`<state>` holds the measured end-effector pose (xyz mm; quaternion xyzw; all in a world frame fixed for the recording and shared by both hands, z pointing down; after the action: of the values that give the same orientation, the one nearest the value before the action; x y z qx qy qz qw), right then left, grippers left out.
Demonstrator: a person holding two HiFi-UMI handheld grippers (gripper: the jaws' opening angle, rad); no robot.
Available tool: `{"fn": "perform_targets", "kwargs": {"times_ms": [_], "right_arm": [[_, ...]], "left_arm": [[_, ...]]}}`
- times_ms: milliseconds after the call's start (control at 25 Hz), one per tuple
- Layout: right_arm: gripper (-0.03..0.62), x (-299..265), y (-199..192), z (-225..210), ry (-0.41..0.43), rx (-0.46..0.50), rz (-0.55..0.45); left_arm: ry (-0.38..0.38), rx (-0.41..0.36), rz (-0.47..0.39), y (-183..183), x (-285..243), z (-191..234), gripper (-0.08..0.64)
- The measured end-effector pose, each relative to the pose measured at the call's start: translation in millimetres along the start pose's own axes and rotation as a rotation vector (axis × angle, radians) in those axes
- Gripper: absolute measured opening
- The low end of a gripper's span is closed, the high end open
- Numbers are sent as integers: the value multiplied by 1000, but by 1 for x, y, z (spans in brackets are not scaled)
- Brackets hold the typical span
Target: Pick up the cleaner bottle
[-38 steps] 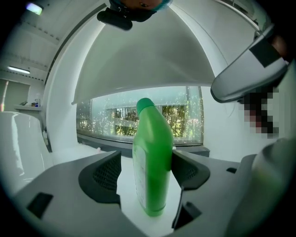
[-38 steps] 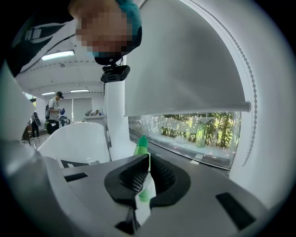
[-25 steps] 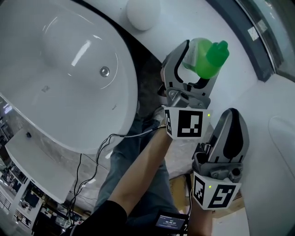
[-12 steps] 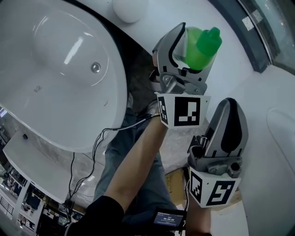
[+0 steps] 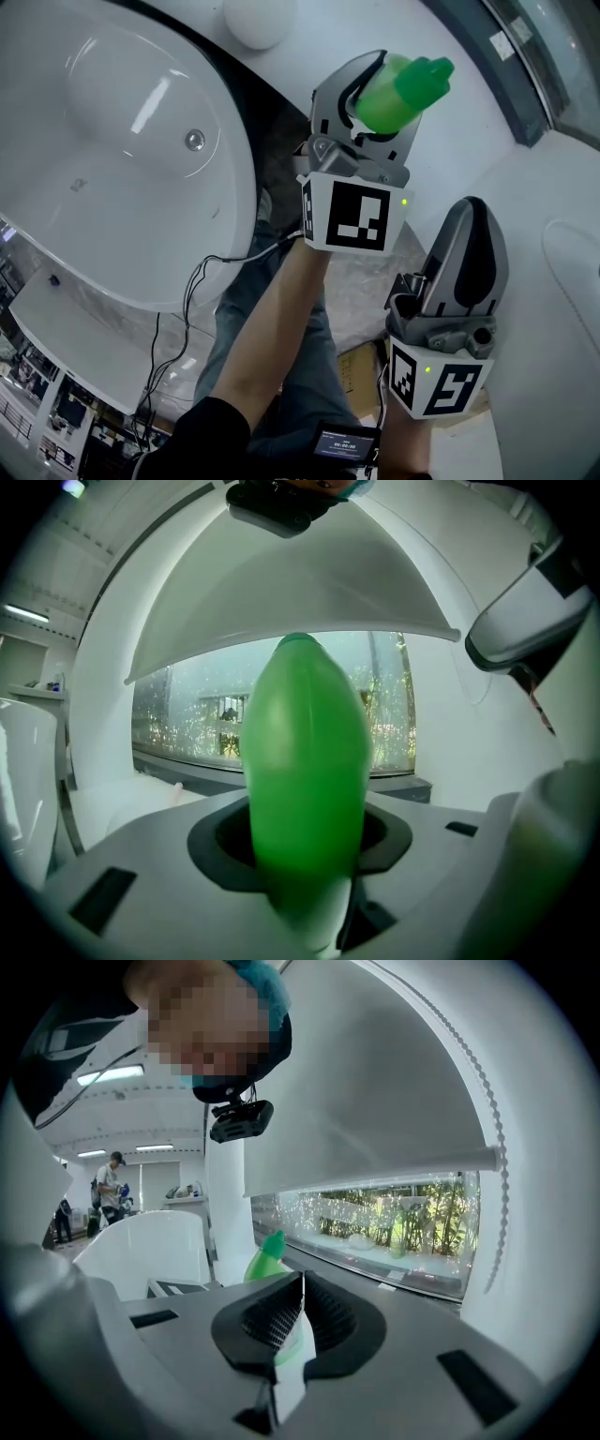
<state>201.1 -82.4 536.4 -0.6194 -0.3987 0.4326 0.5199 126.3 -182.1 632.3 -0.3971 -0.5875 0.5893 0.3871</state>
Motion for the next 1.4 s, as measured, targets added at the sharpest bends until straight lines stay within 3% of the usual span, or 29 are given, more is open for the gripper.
{"fn": "perform_targets", "kwargs": {"times_ms": [280, 440, 640, 1000, 1200, 1400], "right_arm": [[28, 0, 2, 3, 7, 10, -2], [28, 2, 1, 3, 13, 11, -5], [28, 4, -4, 0, 16, 8, 0], [28, 2, 1, 6, 30, -11, -18], [28, -1, 9, 10, 24, -10, -27], [28, 3, 24, 20, 25, -7, -35]], "left_arm": [[-62, 13, 32, 1, 3, -1, 192], [-107, -23, 22, 6, 2, 0, 190], [-77, 65, -8, 9, 3, 15, 187], [-84, 92, -1, 20, 14, 26, 187], [-56, 201, -29, 31, 23, 33, 187], [-51, 245, -41, 59, 37, 42, 187]]}}
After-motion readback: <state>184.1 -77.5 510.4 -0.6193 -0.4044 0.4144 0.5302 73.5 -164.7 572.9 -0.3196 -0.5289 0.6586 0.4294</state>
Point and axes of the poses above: the fingertips, and each gripper's own axes: x backward along the fingers, z to its left, y out of its top, the point moved 2 cm from there along x, backward along the fingers, and after that the axes turned 11 degrees about -z, right-handed, at the moved point
